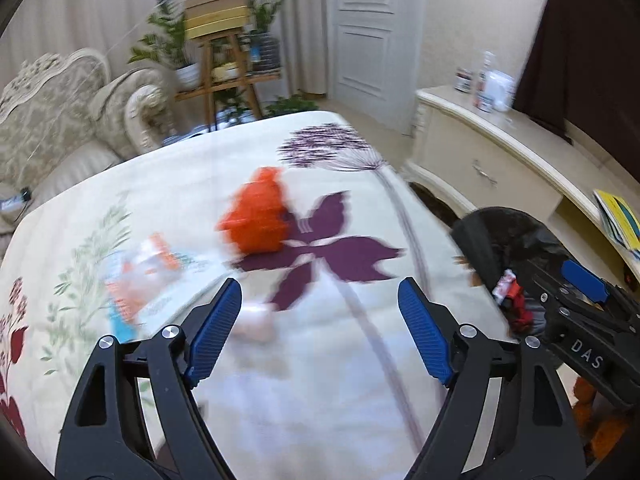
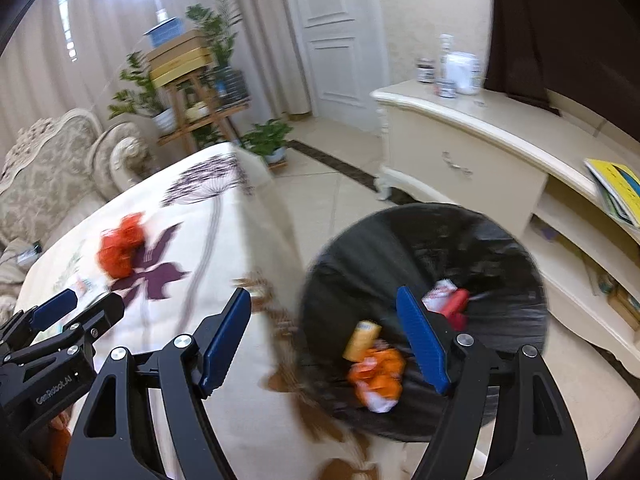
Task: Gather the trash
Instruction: 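Move back over the bedspread and grasp the white yogurt bottle with right tool, then grasp the blue-white tube with the left tool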
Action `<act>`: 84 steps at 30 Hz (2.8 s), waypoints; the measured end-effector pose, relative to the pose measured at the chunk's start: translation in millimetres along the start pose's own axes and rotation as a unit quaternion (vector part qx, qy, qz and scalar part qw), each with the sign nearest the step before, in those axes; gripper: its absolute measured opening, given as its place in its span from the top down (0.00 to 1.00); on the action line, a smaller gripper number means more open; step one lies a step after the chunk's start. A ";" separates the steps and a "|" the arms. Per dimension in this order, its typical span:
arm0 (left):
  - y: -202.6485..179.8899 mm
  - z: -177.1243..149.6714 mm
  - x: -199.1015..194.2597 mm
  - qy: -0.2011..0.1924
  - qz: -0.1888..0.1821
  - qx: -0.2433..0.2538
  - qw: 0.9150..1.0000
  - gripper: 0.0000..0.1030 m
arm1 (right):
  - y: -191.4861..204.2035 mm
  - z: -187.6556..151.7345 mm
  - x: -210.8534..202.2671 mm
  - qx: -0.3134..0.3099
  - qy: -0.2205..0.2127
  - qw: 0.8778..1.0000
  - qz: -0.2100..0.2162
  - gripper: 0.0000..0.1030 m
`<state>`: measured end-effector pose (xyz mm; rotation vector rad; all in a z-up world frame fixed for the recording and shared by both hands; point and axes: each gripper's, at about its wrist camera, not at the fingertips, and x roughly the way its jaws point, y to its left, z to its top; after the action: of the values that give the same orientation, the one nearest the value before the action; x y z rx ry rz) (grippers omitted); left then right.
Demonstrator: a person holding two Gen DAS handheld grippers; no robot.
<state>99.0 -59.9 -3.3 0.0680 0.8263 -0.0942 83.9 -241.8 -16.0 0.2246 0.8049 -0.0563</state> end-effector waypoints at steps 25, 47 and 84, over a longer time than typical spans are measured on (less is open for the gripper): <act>174.1 -48.0 -14.2 0.032 0.110 -0.121 0.986 0.23 | 180.3 -25.7 27.0 -0.125 0.056 0.984 0.110 0.29; 174.7 -37.4 22.0 0.061 0.086 -0.120 0.987 0.23 | 177.5 -27.2 47.0 -0.131 0.088 0.984 0.084 0.57; 184.4 -10.9 52.8 0.078 0.090 -0.117 0.986 0.22 | 172.1 -26.7 47.2 -0.123 0.094 0.983 0.098 0.57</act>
<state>146.9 121.4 -45.2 -0.0719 0.9787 0.1812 120.9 -66.5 -37.3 0.0745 0.9652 0.2514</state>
